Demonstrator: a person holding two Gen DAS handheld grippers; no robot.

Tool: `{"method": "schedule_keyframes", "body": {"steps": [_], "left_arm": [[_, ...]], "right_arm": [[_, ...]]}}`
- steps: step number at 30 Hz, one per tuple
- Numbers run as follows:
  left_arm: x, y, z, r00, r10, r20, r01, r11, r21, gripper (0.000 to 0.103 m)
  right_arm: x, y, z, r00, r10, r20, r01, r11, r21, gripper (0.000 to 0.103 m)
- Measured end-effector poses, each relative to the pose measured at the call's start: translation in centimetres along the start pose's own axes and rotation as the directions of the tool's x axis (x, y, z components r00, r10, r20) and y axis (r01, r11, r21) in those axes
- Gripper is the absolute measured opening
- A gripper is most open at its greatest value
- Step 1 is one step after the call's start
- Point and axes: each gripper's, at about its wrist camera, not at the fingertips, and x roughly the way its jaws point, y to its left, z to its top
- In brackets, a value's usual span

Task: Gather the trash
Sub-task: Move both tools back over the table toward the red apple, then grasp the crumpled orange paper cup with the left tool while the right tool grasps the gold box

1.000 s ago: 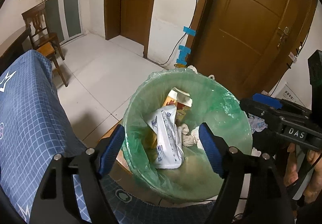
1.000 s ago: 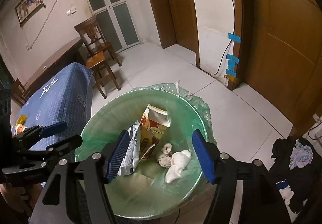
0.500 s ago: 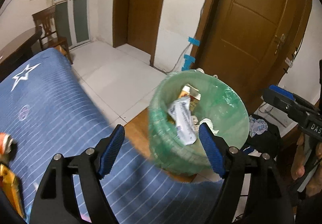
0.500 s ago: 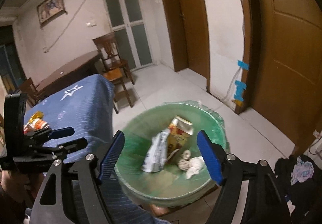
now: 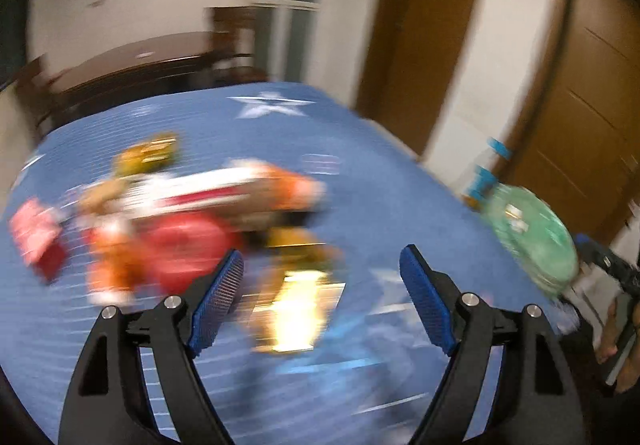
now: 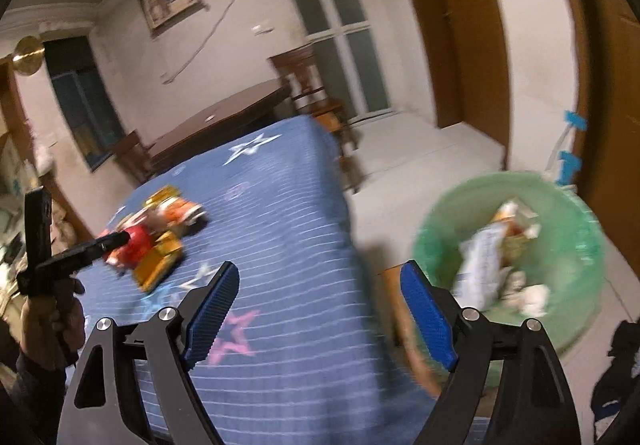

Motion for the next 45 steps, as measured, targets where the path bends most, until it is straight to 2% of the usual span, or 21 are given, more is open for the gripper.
{"method": "schedule_keyframes", "body": {"steps": [3,6,8,10,13,16,18,23,26,29,32,36,40,42,45], "left_arm": [[-1.4,6.7,-0.2,0.995,0.100,0.007,-0.099,0.992,-0.083,0.077],[-1.3,10.8,-0.2,0.991,0.129,-0.021,-0.130,0.982,-0.137,0.077],[-0.5,12.5,-0.4,0.991,0.120,-0.060,-0.128,0.980,-0.151,0.077],[0.7,13.2,-0.6,0.992,0.080,-0.099,-0.094,0.985,-0.147,0.077],[2.4,13.2,-0.7,0.988,0.078,-0.137,-0.094,0.989,-0.115,0.077],[3.4,13.1,-0.6,0.984,0.088,-0.155,-0.104,0.990,-0.097,0.067],[3.8,13.3,-0.5,0.982,0.100,-0.162,-0.114,0.990,-0.081,0.064],[5.3,14.3,-0.5,0.975,0.109,-0.195,-0.122,0.991,-0.054,0.050],[5.8,14.6,-0.7,0.973,0.086,-0.212,-0.100,0.994,-0.054,0.046],[6.7,14.4,-0.4,0.973,0.088,-0.215,-0.100,0.994,-0.044,0.044],[7.0,14.4,-0.3,0.974,0.082,-0.212,-0.092,0.995,-0.040,0.044],[6.9,14.5,-0.6,0.977,0.071,-0.200,-0.081,0.996,-0.041,0.043],[6.4,14.8,-1.1,0.979,0.064,-0.193,-0.073,0.996,-0.044,0.043],[6.2,14.8,-1.2,0.980,0.058,-0.192,-0.067,0.997,-0.045,0.043],[6.3,14.9,-1.2,0.980,0.059,-0.189,-0.067,0.997,-0.040,0.043]], "right_arm": [[2.4,3.5,-0.2,0.998,0.053,-0.040,-0.053,0.998,-0.020,0.083],[5.4,7.5,-0.5,0.990,0.105,-0.097,-0.110,0.993,-0.040,0.083],[6.7,9.7,-0.8,0.985,0.124,-0.122,-0.131,0.990,-0.054,0.083],[8.1,12.0,-1.2,0.979,0.139,-0.148,-0.150,0.987,-0.063,0.083],[10.0,14.4,-1.4,0.972,0.156,-0.177,-0.170,0.983,-0.068,0.083],[11.3,15.9,-1.7,0.966,0.162,-0.199,-0.181,0.980,-0.079,0.083],[12.2,16.8,-1.8,0.964,0.161,-0.213,-0.183,0.979,-0.086,0.083],[14.4,18.1,-0.9,0.963,0.132,-0.233,-0.167,0.976,-0.140,0.083],[16.1,18.3,0.4,0.965,0.100,-0.241,-0.149,0.969,-0.198,0.083],[17.9,18.5,1.7,0.966,0.053,-0.254,-0.122,0.957,-0.262,0.078],[20.1,19.5,2.8,0.960,0.015,-0.280,-0.122,0.921,-0.369,0.072],[23.3,21.0,4.2,0.952,-0.007,-0.307,-0.157,0.848,-0.506,0.066],[26.4,22.2,5.4,0.944,-0.031,-0.327,-0.180,0.784,-0.594,0.066],[28.0,22.8,5.9,0.934,-0.027,-0.356,-0.217,0.748,-0.627,0.066],[29.7,23.3,6.8,0.922,-0.007,-0.388,-0.265,0.721,-0.641,0.066]]}}
